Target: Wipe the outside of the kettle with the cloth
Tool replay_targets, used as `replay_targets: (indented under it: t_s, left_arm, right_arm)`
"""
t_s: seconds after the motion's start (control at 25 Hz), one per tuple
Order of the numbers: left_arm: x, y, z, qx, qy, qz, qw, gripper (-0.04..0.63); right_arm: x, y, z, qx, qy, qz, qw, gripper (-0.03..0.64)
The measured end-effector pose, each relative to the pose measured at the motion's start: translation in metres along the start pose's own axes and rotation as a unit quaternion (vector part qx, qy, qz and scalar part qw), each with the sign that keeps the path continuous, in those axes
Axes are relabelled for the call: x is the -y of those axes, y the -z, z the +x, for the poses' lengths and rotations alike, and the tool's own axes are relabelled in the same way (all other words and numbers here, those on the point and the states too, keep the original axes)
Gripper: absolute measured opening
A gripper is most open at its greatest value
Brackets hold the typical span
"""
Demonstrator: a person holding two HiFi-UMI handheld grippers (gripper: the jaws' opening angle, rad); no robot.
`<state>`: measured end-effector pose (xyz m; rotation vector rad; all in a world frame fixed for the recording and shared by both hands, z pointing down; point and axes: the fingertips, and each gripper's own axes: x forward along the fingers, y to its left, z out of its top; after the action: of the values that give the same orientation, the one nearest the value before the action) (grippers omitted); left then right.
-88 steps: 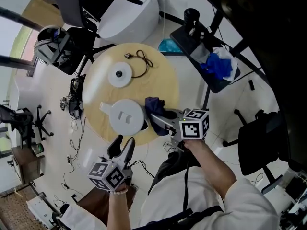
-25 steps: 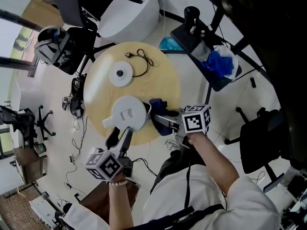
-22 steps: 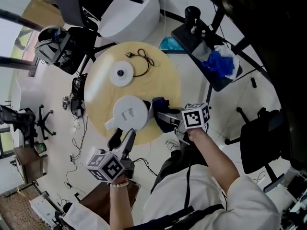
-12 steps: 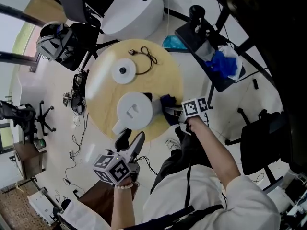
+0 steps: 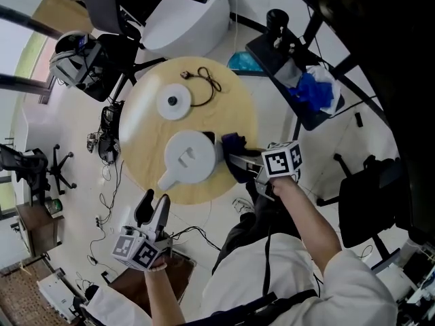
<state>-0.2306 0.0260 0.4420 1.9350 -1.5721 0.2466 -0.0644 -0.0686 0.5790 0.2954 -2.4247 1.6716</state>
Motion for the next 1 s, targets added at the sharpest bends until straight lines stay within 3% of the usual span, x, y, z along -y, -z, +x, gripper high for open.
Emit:
replay_targets:
  t_s: [0.08,0.16,0.36,0.52,0.6,0.84,1.0]
  left_arm:
    - [-0.011,0.000,0.007,0.000,-0.006,0.058,0.9983,0.236]
    - [-0.011,0.006,0.023,-0.015,0.012,0.117,0.9930,0.292]
    - [-0.011,0.025,0.052,-0.044,0.039,0.198,0.9785,0.309]
    - [-0.008,0.027,0.056,-0.039,0.049,0.226,0.9720,0.207]
    - [-0.005,0.028,0.057,-0.041,0.053,0.242,0.9679,0.195]
    - [0.003,0.033,0.051,-0.054,0.081,0.261,0.9603,0.170]
    - [0.006,0.041,0.047,-0.064,0.088,0.244,0.9637,0.170]
  right_arm:
    - [-0.027,-0.012,-0.008,0.014,-0.011,-0.028,0.999,0.066]
    - [-0.051,-0.022,-0.015,0.025,-0.016,-0.056,0.998,0.066]
    - [-0.098,-0.038,-0.025,0.045,-0.022,-0.111,0.993,0.066]
    - [-0.105,-0.037,-0.027,0.041,-0.005,-0.146,0.988,0.066]
    - [-0.105,-0.035,-0.026,0.044,-0.005,-0.144,0.989,0.066]
    - [-0.070,-0.030,-0.013,0.036,0.013,-0.114,0.993,0.067]
    - [-0.018,-0.011,0.002,0.015,0.025,-0.053,0.998,0.066]
